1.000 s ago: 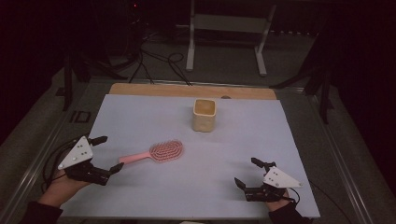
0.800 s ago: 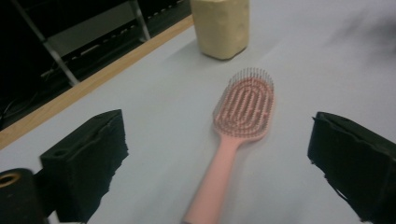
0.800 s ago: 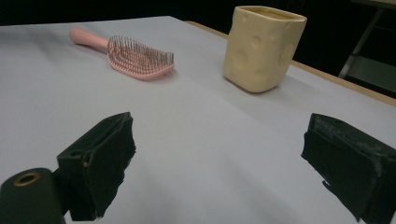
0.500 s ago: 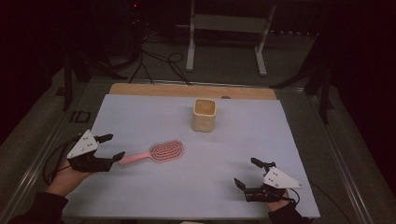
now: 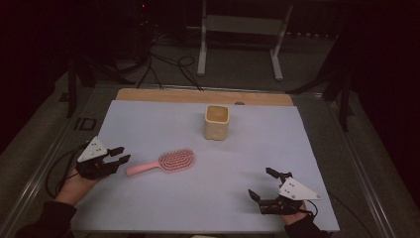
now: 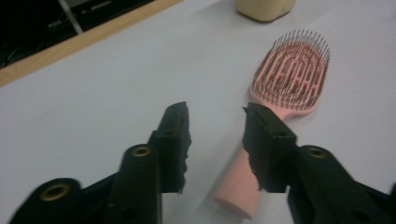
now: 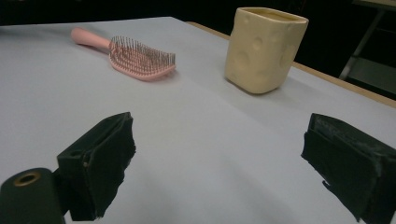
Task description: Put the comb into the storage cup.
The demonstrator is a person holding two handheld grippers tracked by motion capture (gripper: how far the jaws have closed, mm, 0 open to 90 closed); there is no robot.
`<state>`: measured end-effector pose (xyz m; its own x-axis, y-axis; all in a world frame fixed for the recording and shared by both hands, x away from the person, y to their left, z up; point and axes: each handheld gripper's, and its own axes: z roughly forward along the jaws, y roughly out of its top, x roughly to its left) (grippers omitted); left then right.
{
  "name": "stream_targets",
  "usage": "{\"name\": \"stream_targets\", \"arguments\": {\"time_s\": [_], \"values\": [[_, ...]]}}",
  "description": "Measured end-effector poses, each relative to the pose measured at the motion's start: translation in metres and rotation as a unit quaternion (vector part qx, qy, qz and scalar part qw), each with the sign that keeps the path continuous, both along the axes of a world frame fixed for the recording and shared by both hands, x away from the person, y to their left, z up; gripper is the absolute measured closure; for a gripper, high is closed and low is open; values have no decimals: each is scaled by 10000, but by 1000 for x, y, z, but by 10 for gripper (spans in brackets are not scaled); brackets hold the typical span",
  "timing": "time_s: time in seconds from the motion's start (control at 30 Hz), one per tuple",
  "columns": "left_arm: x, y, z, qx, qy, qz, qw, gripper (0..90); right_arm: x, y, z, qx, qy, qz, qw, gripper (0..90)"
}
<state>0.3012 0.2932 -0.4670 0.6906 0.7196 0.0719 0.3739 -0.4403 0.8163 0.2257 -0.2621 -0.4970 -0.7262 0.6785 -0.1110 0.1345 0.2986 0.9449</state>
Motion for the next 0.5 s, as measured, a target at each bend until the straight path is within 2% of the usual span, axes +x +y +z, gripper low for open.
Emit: {"name": "stream_targets", "arguments": {"time_s": [0.23,0.33,0.43,0.5], "values": [[8,-1,-12,173,202,-1,9996,799,0,0,0,-3,16,17,10000,85],[11,-3,-16,388,231,-52,9990,886,0,0,0,-4,32,15,10000,85],[15,-4,-21,653,321,-105,9973,897,0,1,0,-8,34,15,10000,85],[18,-5,-24,698,378,-130,9968,899,0,0,-1,-4,29,25,10000,85]]}}
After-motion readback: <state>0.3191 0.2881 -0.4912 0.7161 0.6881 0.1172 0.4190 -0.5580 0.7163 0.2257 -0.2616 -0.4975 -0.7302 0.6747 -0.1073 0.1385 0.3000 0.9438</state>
